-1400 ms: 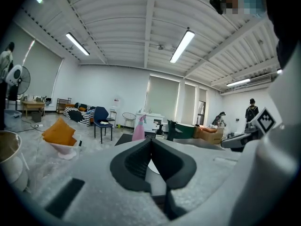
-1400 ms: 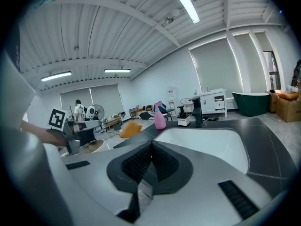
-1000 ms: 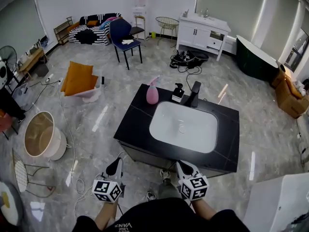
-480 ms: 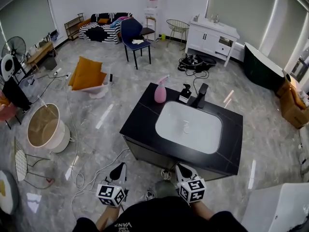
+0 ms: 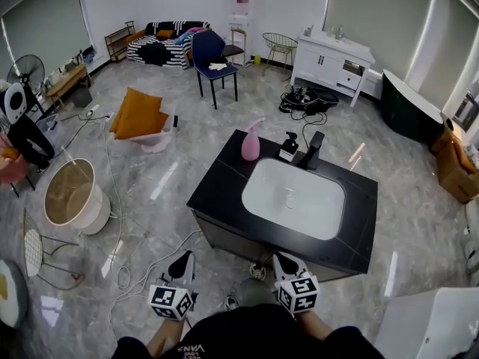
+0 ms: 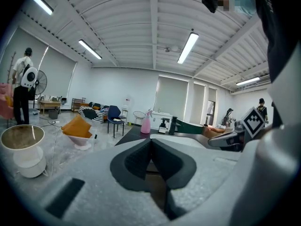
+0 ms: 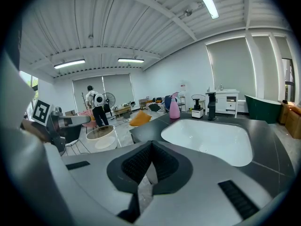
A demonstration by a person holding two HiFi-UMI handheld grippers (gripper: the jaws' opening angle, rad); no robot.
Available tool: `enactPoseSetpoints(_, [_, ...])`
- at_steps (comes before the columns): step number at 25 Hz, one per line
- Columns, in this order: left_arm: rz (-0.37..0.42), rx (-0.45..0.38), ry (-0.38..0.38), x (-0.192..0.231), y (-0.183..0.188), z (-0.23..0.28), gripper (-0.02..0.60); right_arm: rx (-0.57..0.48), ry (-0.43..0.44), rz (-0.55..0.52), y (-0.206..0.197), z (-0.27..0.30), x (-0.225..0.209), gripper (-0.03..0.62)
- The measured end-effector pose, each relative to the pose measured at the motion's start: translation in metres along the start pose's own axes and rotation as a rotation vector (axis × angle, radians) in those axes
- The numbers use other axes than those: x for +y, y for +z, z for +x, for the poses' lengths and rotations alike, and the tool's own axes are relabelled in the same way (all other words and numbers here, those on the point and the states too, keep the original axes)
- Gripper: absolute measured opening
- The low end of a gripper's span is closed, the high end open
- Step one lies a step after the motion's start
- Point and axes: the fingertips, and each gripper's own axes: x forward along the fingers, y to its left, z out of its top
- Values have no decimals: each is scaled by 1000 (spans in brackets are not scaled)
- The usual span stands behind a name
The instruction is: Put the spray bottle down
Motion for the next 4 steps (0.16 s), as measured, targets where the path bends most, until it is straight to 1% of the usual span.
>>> enactPoseSetpoints(4, [6, 4, 3, -5, -2, 1, 11, 3, -1, -2, -2, -3, -3, -3])
